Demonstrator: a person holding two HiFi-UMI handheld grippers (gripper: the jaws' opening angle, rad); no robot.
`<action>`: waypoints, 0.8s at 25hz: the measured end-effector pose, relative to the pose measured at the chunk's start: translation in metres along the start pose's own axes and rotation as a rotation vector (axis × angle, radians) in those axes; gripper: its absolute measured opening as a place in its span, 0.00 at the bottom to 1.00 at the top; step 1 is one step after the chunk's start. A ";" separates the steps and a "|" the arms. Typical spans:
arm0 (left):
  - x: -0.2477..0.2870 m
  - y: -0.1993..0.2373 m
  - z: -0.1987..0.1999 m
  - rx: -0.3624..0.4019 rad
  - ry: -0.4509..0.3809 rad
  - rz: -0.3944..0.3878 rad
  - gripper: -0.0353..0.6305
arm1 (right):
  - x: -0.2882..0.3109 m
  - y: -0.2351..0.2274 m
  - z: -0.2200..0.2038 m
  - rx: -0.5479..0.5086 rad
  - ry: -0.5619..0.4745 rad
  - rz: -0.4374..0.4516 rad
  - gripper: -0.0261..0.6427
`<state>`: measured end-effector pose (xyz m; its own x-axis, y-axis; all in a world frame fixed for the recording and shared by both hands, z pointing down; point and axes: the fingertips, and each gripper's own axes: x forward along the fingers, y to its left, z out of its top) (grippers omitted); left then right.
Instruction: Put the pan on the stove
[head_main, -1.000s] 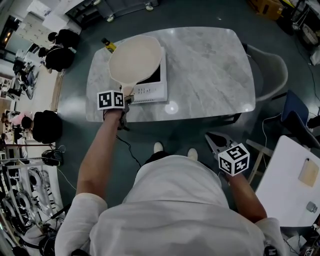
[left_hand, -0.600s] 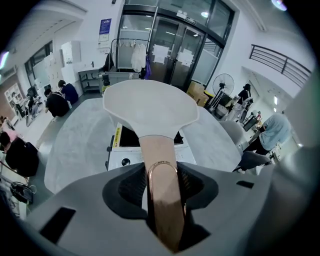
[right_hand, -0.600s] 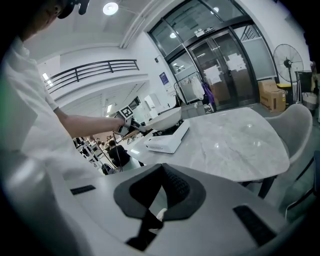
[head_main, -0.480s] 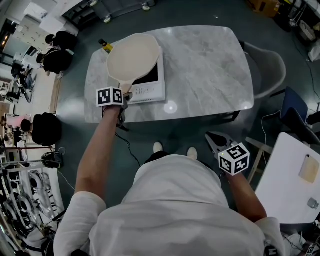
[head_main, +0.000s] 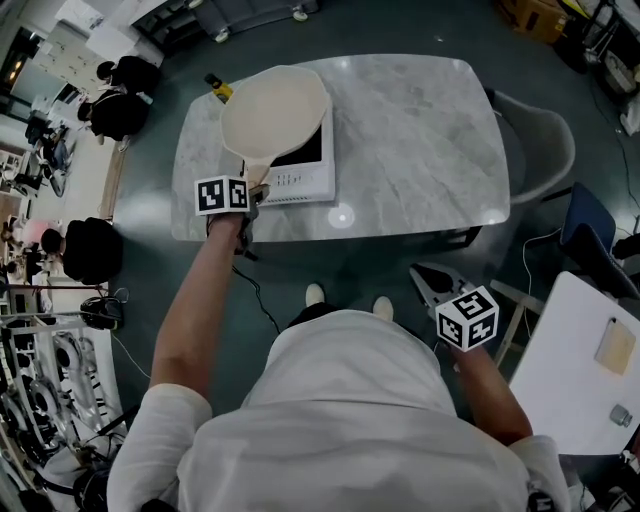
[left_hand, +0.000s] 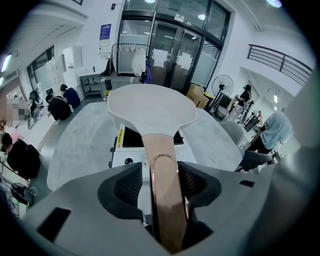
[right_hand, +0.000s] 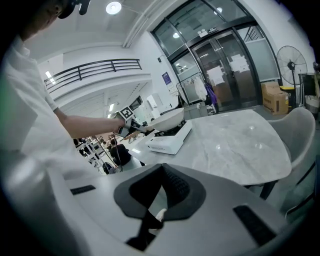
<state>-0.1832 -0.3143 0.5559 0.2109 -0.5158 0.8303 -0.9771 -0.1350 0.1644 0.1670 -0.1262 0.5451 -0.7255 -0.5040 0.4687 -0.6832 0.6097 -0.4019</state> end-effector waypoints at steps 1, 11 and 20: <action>-0.002 -0.001 0.000 0.002 -0.003 -0.002 0.40 | 0.000 0.001 0.000 -0.001 0.001 0.002 0.05; -0.045 -0.014 -0.013 0.012 -0.092 -0.007 0.44 | -0.004 0.007 -0.002 -0.001 0.015 0.072 0.05; -0.115 -0.029 -0.011 0.033 -0.333 -0.034 0.45 | 0.020 0.026 0.015 -0.078 0.019 0.150 0.05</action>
<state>-0.1795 -0.2419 0.4619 0.2459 -0.7577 0.6045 -0.9691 -0.1813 0.1670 0.1331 -0.1298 0.5319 -0.8163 -0.3926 0.4236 -0.5587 0.7229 -0.4066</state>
